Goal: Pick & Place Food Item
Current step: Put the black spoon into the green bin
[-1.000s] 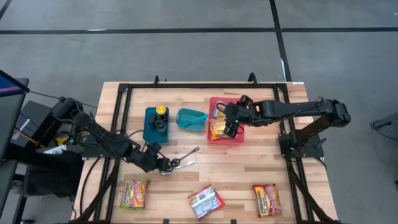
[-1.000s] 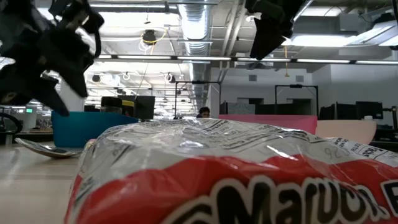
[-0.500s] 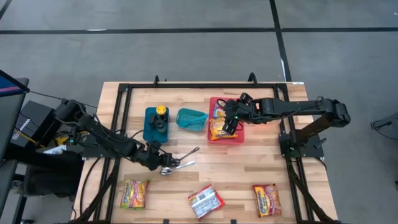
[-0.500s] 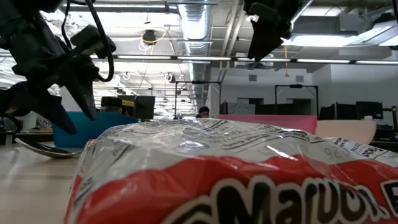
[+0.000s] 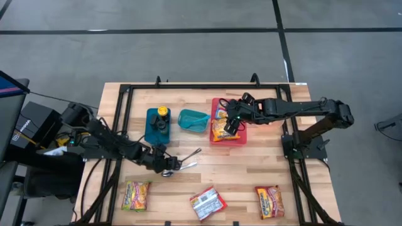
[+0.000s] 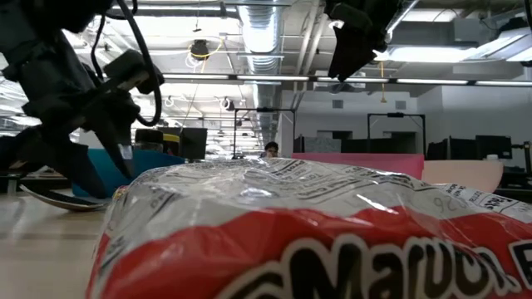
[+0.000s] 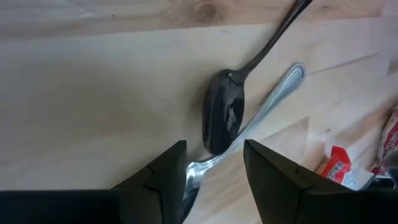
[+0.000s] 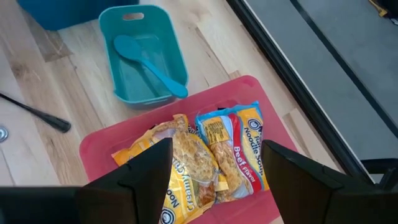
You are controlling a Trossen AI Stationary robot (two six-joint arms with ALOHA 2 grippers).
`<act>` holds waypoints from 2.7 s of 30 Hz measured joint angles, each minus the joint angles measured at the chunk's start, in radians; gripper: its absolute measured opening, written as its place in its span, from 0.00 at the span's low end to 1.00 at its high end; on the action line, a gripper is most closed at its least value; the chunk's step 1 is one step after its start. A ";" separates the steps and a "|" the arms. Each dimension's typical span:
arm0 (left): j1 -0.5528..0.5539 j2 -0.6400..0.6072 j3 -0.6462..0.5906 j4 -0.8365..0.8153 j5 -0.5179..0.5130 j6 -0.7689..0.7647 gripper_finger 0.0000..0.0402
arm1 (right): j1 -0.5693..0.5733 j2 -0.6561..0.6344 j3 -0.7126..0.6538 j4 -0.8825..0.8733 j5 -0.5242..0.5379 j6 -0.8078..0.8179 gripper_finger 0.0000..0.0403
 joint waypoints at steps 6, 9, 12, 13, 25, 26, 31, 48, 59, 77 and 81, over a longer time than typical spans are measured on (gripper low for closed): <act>0.028 0.010 0.000 0.045 0.000 0.007 0.38 | 0.000 0.000 0.000 0.008 0.000 -0.011 0.59; 0.030 0.010 0.000 0.046 -0.002 0.007 0.38 | 0.000 0.000 0.000 0.008 0.000 -0.011 0.59; 0.030 0.025 0.000 0.055 -0.006 -0.001 0.38 | 0.000 0.000 0.000 0.008 0.000 -0.011 0.59; 0.029 0.035 0.000 0.051 -0.006 -0.008 0.38 | 0.000 0.000 0.000 0.008 0.000 -0.011 0.59; 0.027 0.096 0.001 0.143 -0.030 -0.023 0.37 | 0.000 0.000 0.000 0.009 0.000 -0.011 0.59; 0.027 0.096 0.001 0.140 -0.030 -0.023 0.37 | 0.000 0.000 0.000 0.010 0.000 -0.011 0.59; 0.028 0.096 0.001 0.124 -0.048 -0.023 0.29 | 0.000 0.000 0.000 0.012 0.000 -0.011 0.59; 0.028 0.096 0.000 0.124 -0.082 -0.019 0.04 | 0.000 0.000 0.000 0.012 -0.001 -0.010 0.59; 0.026 0.095 0.000 0.125 -0.094 0.031 0.01 | 0.000 0.000 0.000 0.012 -0.001 -0.010 0.59; 0.022 0.092 0.000 0.154 -0.104 0.118 0.00 | 0.000 0.000 0.000 0.011 -0.001 -0.026 0.59; 0.002 0.092 0.000 0.168 -0.130 0.119 0.00 | 0.000 0.000 0.000 0.010 -0.001 -0.049 0.59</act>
